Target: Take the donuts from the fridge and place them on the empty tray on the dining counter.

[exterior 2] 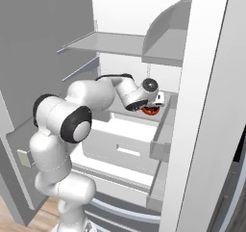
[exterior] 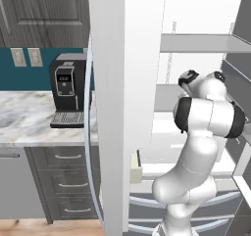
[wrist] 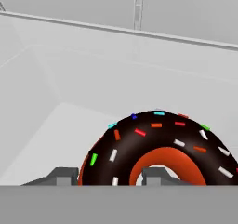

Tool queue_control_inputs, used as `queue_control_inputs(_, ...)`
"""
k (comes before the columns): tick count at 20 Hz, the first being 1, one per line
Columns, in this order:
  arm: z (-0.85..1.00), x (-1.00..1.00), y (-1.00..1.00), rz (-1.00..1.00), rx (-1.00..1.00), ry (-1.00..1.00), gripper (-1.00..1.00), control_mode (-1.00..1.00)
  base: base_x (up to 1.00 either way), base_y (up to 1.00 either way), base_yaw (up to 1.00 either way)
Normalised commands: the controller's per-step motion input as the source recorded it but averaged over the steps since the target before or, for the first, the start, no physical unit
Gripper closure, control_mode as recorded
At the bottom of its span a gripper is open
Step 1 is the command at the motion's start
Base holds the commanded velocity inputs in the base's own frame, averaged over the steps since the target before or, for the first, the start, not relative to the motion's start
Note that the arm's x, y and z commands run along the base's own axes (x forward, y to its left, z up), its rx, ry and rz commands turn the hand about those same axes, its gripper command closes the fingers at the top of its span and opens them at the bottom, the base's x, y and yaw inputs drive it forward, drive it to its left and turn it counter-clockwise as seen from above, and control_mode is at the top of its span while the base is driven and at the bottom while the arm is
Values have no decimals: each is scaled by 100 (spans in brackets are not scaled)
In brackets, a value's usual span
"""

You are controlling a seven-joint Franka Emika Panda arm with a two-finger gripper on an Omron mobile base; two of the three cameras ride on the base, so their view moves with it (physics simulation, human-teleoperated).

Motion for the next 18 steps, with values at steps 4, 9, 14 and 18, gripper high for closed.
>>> queue_control_inputs(4,15,-100,1,8,0,-10,100,-100,0,0,0)
queue_control_inputs(9,60,-100,7,6,-7,-10,100,-100,0,0,0)
queue_control_inputs(14,100,-100,37,1,-21,9,100,-100,0,0,0)
queue_control_inputs(18,100,-100,83,0,-28,26,100,-100,0,0,0)
